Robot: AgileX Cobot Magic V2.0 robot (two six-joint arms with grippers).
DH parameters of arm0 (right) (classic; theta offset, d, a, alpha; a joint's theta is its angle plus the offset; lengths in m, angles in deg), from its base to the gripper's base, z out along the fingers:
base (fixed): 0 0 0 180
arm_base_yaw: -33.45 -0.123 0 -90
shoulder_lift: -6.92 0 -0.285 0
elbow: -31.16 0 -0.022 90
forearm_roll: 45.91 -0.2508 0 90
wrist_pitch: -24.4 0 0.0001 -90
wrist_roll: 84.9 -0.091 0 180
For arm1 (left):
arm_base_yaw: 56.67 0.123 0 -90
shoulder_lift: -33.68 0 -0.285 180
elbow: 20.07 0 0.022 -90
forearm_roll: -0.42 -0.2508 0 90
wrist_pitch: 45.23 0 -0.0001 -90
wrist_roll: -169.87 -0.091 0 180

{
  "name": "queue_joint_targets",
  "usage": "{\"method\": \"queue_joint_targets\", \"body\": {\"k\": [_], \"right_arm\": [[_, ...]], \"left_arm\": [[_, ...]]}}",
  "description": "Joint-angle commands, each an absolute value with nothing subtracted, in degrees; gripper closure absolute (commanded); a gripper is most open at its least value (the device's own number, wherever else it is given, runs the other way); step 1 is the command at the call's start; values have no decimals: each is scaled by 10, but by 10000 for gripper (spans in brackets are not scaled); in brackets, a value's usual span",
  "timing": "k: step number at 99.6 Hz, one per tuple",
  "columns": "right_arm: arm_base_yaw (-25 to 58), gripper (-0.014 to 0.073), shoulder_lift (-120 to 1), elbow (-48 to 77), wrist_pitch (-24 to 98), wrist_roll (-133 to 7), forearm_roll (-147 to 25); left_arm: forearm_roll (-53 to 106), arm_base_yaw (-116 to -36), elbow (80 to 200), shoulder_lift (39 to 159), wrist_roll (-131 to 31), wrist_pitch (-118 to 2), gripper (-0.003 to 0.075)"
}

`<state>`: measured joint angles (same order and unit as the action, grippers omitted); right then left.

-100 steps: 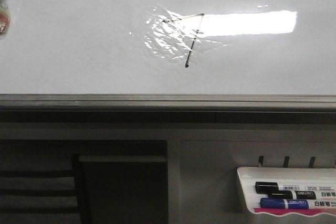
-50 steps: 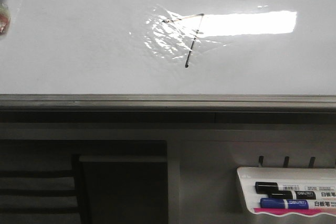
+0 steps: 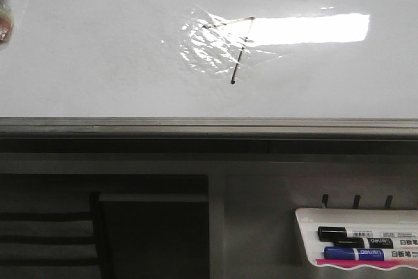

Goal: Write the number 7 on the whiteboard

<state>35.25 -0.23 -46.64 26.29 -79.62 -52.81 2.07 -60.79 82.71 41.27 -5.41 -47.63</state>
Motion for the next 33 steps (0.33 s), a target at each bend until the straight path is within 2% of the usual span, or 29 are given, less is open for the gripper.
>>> {"method": "queue_joint_targets", "body": {"k": [1, 33], "right_arm": [[356, 665, 9, -483, 208, -793, -523], [356, 665, 9, -483, 208, -793, -523]], "left_arm": [[26, -614, 808, 395, -48, -433, 741], [26, -614, 808, 395, -48, -433, 741]]}}
